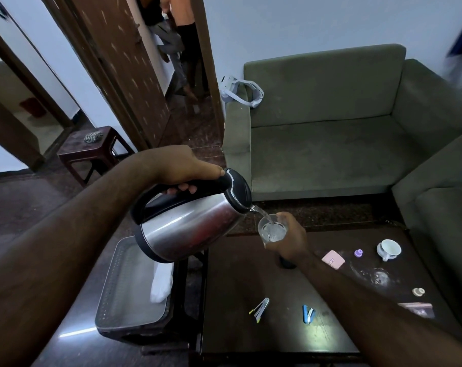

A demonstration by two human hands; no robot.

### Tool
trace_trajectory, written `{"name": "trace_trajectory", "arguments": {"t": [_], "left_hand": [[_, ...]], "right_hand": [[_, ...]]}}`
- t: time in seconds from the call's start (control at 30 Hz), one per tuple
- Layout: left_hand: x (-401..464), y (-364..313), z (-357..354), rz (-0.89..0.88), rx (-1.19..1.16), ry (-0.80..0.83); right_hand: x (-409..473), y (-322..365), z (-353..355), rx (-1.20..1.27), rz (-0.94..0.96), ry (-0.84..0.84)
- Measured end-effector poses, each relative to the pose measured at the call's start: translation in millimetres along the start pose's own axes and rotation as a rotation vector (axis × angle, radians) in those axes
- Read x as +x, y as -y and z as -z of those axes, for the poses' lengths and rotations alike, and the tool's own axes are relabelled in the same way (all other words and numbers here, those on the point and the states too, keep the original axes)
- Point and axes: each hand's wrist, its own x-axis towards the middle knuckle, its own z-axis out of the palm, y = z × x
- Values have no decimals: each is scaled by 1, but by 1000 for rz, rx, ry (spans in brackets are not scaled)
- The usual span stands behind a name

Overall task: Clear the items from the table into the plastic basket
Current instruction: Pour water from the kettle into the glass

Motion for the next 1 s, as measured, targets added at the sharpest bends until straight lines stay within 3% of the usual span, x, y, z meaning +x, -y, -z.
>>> {"name": "trace_trajectory", "arguments": {"t": [0.67,1.0], "left_hand": [[-2,2,5,-23,11,-7],[7,24,-25,-55,-67,-55]], "right_hand": [[-4,5,-2,33,50,-13],[-5,13,-4,83,32,-48]]}}
